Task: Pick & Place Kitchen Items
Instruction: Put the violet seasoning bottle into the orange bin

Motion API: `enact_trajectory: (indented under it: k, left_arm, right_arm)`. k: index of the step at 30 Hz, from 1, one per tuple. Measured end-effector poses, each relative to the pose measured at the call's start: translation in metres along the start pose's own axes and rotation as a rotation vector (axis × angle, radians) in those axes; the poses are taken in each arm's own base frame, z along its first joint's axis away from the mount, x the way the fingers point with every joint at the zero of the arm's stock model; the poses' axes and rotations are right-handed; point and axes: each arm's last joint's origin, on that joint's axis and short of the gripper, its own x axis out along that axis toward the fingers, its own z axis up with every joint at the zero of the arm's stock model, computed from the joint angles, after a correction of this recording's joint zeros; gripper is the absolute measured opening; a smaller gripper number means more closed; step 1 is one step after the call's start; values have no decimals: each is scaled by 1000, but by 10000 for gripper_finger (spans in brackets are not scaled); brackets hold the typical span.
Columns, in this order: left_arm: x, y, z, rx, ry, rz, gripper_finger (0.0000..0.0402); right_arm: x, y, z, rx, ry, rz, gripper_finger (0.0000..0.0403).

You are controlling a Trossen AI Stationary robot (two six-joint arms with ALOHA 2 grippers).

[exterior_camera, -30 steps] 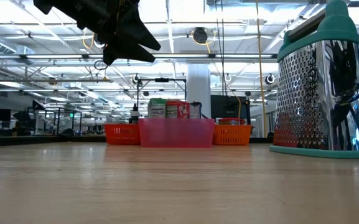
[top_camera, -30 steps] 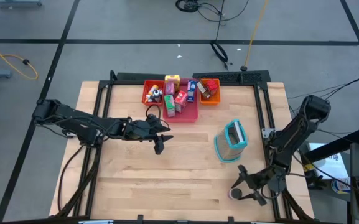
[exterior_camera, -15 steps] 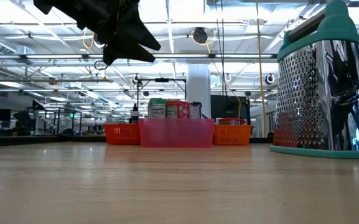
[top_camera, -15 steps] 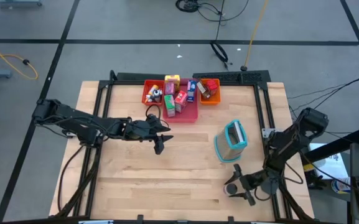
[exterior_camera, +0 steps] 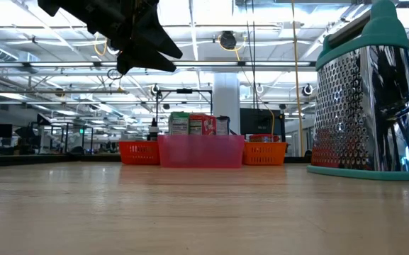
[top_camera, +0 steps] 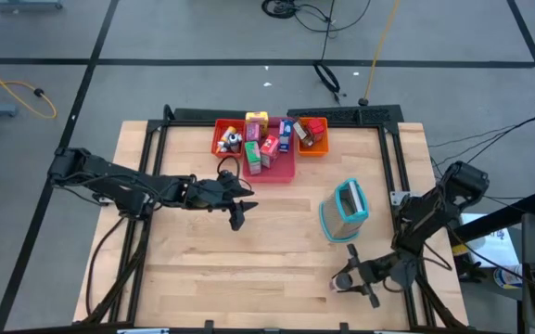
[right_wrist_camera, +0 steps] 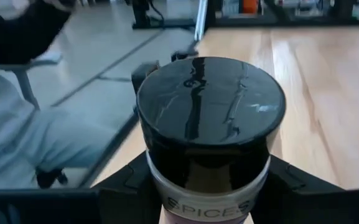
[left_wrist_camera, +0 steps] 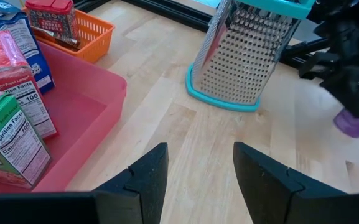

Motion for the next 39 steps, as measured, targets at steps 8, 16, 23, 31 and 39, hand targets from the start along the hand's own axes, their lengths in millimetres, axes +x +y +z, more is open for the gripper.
enact_trajectory:
  k: [8, 16, 23, 31, 39]
  left_arm:
    - [0, 0, 0, 7, 1, 1, 184]
    - [0, 0, 0, 10, 3, 1, 184]
    - [0, 0, 0, 37, 5, 3, 184]
    - [0, 0, -1, 75, 5, 3, 184]
    - [0, 0, -1, 106, 5, 2, 184]
  right_arm:
    - [-10, 0, 35, 47, -162, 35, 163]
    - [-20, -4, 99, 4, -240, -21, 163]
    - [-23, -24, 164, -65, -213, -174, 163]
    - [-44, -61, 213, -108, -250, -354, 163]
    - [-63, -114, 228, -125, -273, -572, 163]
